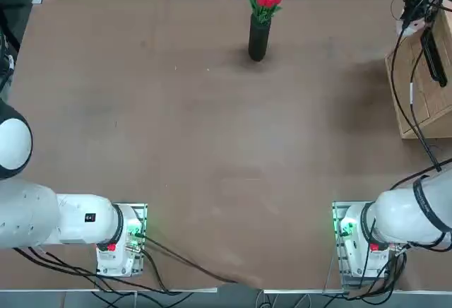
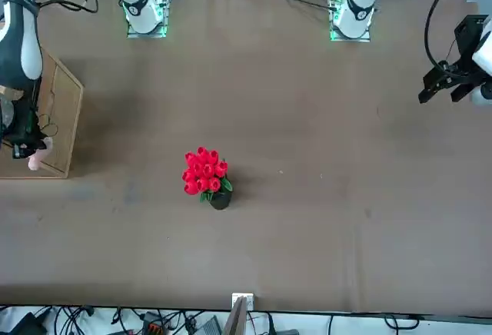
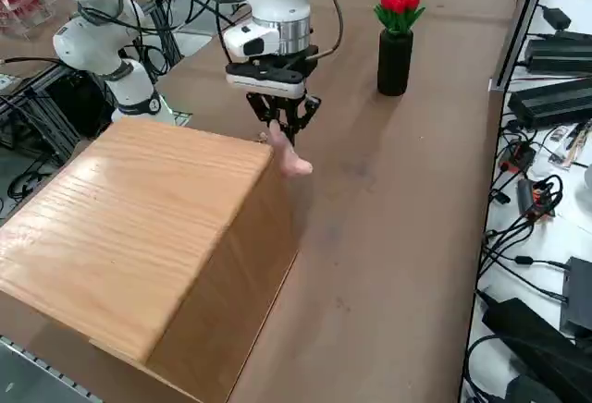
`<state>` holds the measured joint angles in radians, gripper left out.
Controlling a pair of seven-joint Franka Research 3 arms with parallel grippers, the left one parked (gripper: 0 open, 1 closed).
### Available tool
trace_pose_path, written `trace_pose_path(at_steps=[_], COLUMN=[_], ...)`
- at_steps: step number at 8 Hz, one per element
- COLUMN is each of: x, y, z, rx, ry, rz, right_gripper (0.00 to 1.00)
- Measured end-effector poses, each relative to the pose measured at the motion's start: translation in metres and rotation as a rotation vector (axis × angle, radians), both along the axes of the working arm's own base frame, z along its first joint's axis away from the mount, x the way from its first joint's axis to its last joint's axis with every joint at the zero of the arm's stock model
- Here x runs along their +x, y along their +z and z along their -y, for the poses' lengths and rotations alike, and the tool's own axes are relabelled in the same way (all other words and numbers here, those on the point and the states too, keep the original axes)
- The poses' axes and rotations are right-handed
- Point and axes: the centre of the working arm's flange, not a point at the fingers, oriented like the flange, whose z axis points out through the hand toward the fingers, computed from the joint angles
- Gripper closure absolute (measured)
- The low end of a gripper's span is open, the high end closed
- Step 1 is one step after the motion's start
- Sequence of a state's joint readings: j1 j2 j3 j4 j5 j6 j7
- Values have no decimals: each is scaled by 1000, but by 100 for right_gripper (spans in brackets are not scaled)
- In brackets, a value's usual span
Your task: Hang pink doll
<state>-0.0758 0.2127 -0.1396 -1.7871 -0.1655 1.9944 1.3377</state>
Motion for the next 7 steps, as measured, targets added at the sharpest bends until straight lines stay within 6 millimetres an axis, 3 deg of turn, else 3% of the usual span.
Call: trace_pose_path(at_steps=[7], x=[-4], y=[-26], z=[2], rx=[5], ry=[13], rz=[27], right_gripper=[95])
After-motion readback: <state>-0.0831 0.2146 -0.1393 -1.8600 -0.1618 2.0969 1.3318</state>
